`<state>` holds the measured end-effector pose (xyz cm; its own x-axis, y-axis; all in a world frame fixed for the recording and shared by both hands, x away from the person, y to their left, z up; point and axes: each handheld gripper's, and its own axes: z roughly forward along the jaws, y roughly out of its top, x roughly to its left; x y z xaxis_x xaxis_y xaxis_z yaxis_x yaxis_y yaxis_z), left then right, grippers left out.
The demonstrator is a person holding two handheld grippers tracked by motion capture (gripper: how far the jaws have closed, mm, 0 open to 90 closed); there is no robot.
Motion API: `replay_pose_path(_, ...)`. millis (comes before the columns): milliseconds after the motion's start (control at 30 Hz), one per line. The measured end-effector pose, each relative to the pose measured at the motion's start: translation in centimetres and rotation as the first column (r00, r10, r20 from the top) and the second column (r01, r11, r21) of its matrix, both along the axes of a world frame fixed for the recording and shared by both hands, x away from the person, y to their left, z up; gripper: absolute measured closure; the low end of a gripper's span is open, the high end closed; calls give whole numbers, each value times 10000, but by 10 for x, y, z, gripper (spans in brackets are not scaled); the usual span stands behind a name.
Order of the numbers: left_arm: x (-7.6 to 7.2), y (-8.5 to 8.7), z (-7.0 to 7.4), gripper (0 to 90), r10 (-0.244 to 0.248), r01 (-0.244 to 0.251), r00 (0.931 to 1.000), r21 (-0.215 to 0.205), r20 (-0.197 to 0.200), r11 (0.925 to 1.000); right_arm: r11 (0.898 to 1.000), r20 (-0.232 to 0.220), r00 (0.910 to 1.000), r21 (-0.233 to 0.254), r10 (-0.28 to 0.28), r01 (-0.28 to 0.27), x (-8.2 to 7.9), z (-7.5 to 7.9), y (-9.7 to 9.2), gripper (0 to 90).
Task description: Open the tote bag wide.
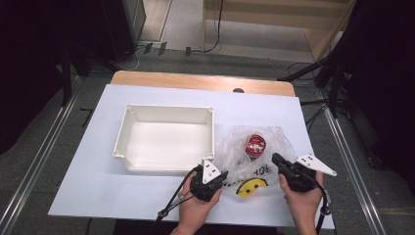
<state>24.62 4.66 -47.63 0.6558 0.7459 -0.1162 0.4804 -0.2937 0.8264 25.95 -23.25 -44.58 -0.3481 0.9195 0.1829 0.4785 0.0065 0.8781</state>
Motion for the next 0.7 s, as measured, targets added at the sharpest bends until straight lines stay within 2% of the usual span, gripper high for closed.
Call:
replay_pose_path(100, -1, 0, 0, 895, -1, 1, 9999, -39, 115, 10000, 9958, 212, 9956, -33, 911, -910, -2, 5, 31, 887)
replay_pose_path(267, -2, 1, 0, 894, 15, -14, 9999, -69, 118, 10000, 9874, 191, 9873, -182, 1575, -1571, 9, -3, 66, 891)
replay_pose_path(367, -1, 1, 0, 894, 31, -29, 9999, -116, 118, 9999, 9865, 22, 9871, -339, 1602, -1600, 21, -8, 82, 896)
replay_pose_path(533, -1, 1, 0, 889, 15, -14, 9999, -86, 131, 10000, 9886, -769, 9873, -473, 1389, -1427, 42, -26, 101, 900)
replay_pose_path(633, -1, 1, 0, 886, 23, -21, 10000, -133, 94, 9999, 9887, -1272, 9848, -775, 1182, -1287, 51, -38, 105, 900)
replay_pose_path(700, -2, 1, 0, 885, 23, -21, 9999, -121, 131, 9999, 9900, -1564, 9819, -740, 1073, -1200, 53, -40, 104, 900)
